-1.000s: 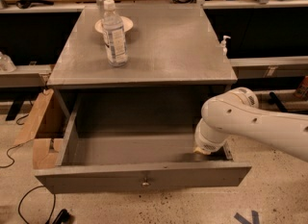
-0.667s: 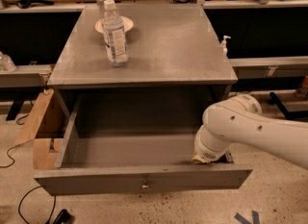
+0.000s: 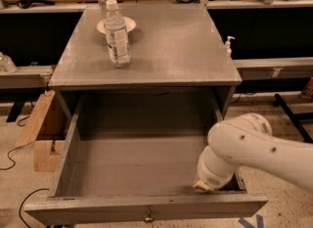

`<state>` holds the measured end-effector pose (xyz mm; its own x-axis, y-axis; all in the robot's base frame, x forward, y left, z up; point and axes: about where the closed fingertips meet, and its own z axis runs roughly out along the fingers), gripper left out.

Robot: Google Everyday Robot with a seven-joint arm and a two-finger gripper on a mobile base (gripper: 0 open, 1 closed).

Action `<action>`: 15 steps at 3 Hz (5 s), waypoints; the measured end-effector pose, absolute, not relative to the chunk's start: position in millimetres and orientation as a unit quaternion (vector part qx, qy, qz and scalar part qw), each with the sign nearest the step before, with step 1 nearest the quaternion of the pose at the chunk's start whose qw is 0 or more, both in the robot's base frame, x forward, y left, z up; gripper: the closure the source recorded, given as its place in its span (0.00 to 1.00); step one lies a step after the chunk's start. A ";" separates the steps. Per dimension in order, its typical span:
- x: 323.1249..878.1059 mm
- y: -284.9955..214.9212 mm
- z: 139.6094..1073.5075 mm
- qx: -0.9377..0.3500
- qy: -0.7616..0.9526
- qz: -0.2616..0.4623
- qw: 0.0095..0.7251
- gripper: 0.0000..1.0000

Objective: Open top drawer

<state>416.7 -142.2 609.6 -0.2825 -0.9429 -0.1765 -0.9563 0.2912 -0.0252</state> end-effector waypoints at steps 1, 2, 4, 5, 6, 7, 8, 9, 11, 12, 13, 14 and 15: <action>373.9 -135.3 612.7 -0.582 0.808 0.067 0.063 1.00; 337.5 -128.2 624.0 -0.584 0.806 0.076 0.061 1.00; 339.8 -126.8 624.2 -0.584 0.806 0.077 0.061 1.00; 339.8 -126.8 624.2 -0.584 0.806 0.077 0.061 1.00; 339.8 -126.8 624.2 -0.584 0.806 0.077 0.061 1.00; 339.8 -126.8 624.2 -0.584 0.806 0.077 0.061 1.00; 339.9 -126.8 624.2 -0.584 0.806 0.077 0.061 1.00; 339.9 -126.8 624.2 -0.584 0.806 0.077 0.061 0.84; 339.8 -126.8 624.2 -0.584 0.806 0.076 0.061 0.37; 341.6 -126.0 624.2 -0.584 0.806 0.076 0.061 0.14; 347.8 -123.1 624.2 -0.584 0.806 0.076 0.061 0.12; 351.7 -121.3 624.2 -0.584 0.806 0.076 0.061 0.36; 351.3 -121.3 624.4 -0.584 0.806 0.076 0.061 0.59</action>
Offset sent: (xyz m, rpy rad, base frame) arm -0.1352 0.0254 0.0317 0.0585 0.0932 -0.0080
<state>351.3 -121.3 624.4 -0.3102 -0.9321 -0.1869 -0.9506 0.3061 0.0511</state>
